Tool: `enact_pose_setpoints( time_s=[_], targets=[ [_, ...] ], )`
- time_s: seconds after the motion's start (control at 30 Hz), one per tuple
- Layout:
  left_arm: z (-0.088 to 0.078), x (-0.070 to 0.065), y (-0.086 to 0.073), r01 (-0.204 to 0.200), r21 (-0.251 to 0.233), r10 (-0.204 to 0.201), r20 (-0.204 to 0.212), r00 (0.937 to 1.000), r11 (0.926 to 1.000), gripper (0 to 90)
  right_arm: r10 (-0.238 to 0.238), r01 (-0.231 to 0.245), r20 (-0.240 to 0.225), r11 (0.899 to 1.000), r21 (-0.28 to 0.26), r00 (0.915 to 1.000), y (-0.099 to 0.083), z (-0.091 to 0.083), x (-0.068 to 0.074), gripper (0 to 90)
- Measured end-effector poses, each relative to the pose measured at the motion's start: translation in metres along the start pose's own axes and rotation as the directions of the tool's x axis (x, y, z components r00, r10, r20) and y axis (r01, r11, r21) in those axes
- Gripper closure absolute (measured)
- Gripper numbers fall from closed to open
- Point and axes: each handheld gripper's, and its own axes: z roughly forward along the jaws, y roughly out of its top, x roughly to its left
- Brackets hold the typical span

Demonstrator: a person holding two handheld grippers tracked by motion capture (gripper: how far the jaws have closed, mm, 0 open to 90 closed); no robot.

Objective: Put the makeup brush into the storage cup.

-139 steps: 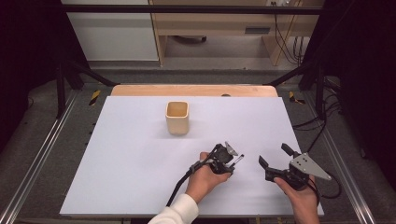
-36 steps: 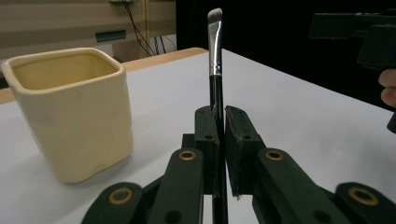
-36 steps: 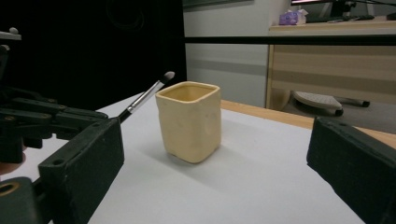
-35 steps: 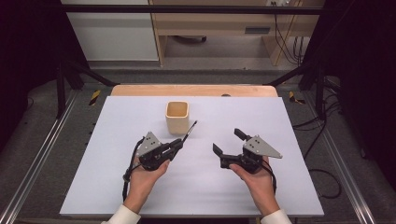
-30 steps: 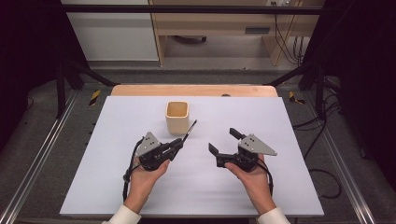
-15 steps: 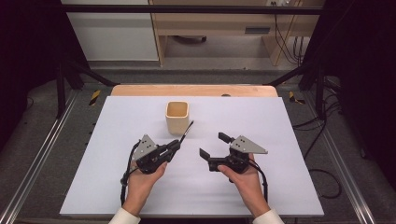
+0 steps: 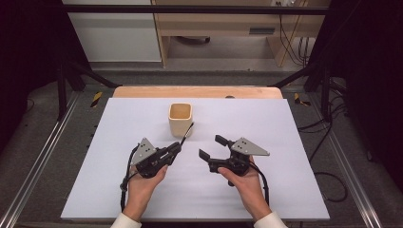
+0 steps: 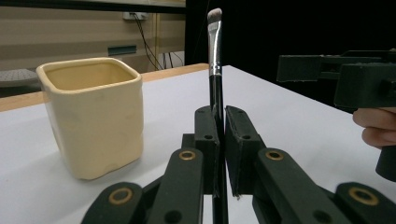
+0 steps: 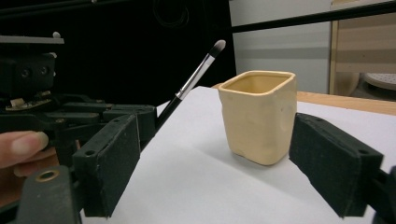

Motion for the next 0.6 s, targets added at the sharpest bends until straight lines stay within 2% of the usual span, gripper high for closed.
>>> enact_pose_setpoints(
  time_s=[0.23, 0.43, 0.6],
  targets=[
    [0.005, -0.004, -0.001, -0.005, -0.007, 0.005, 0.023, 0.9997, 1.0, 83.8, 0.033, -0.034, -0.026, 0.999, -0.013, 0.9991, -0.001, 0.006, 0.003, 24.9],
    [0.009, -0.009, -0.004, -0.015, 0.005, 0.014, 0.036, 0.9992, 0.9999, 83.9, 0.07, -0.072, -0.075, 0.997, -0.014, 0.9947, -0.004, 0.016, 0.006, 34.8],
    [0.011, -0.014, -0.006, -0.026, 0.012, 0.026, 0.051, 0.9984, 0.9996, 83.8, 0.085, -0.086, -0.081, 0.996, -0.007, 0.9931, -0.005, 0.018, 0.006, 37.6]
  ],
)
